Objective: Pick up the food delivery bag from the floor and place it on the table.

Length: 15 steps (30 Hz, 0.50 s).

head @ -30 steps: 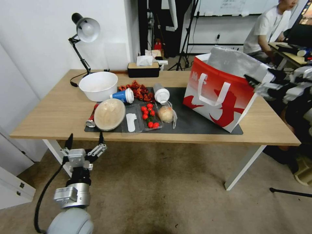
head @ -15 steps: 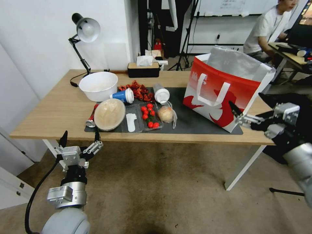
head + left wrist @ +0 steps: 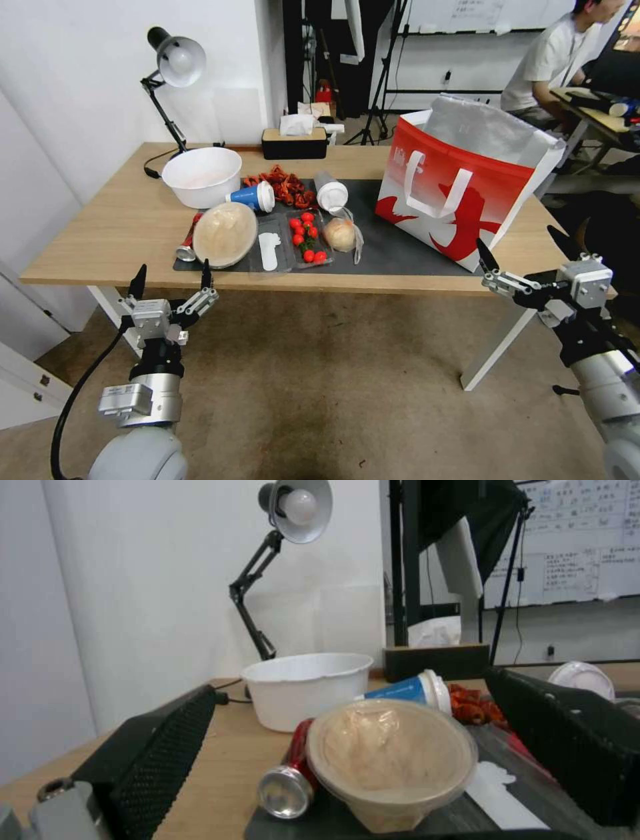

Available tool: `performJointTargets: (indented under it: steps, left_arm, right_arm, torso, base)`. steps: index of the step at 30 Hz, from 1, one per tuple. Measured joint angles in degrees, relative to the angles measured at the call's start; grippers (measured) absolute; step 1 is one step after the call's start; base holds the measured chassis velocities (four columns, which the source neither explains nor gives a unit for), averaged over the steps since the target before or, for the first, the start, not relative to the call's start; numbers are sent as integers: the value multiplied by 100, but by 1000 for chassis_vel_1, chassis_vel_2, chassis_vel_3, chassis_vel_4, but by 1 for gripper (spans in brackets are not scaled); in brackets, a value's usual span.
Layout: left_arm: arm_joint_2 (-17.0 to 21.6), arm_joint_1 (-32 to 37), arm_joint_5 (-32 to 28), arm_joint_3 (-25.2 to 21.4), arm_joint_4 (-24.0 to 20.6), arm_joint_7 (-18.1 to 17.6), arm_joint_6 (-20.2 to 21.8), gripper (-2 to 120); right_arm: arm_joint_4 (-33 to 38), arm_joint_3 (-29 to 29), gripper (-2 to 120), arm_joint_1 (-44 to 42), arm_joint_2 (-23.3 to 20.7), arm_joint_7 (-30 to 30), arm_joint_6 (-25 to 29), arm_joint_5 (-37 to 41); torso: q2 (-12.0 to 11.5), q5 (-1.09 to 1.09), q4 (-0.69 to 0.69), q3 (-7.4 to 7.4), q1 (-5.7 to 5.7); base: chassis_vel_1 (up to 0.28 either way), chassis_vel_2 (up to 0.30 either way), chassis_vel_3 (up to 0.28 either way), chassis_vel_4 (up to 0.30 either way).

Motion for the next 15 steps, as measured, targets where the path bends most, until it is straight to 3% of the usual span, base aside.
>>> performJointTargets:
  steps: [6,15]
  left_arm:
    - [-27,2,63,77,87,45,-49,100]
    - [-112,-52,97,253,245,232,-180,100]
  right_arm:
    - [-92,-298,100,-110,369,439,211,-435]
    - [-347,-1341,100,-234,944,821,594,-1272]
  torso:
    - [0,1,0,0,0]
    - [0,1,0,0,0]
  base:
    - [0,0,0,0]
    - [0,0,0,0]
